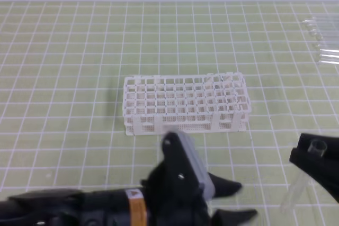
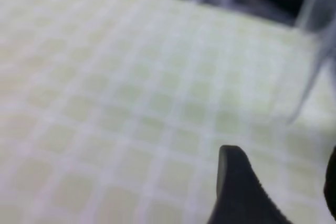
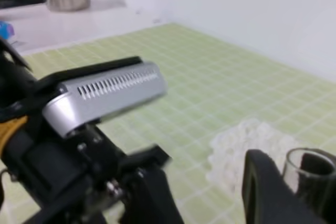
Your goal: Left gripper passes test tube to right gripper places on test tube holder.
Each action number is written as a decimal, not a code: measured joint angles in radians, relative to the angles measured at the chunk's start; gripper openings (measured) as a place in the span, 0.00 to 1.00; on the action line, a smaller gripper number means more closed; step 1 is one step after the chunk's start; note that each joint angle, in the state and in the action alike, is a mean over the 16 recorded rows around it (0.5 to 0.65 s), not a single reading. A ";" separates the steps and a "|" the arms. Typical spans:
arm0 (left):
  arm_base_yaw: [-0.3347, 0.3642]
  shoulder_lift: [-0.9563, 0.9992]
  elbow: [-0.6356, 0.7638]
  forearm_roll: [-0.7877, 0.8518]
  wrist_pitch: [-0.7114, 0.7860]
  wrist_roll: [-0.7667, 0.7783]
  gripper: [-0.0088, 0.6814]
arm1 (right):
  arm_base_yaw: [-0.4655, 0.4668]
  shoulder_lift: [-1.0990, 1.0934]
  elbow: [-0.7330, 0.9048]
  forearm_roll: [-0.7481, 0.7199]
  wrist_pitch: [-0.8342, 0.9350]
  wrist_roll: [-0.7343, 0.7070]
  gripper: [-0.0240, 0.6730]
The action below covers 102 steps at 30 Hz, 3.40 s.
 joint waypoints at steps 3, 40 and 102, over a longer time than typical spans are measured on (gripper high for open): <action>0.000 -0.113 0.001 -0.007 0.185 -0.017 0.05 | 0.000 0.000 -0.016 0.026 -0.013 -0.029 0.05; 0.000 -1.048 0.053 -0.378 1.431 0.119 0.02 | 0.000 0.000 -0.066 0.102 -0.055 -0.109 0.05; 0.002 -1.049 0.053 -0.375 1.432 0.119 0.02 | 0.513 0.473 -0.257 -1.697 -1.439 1.835 0.05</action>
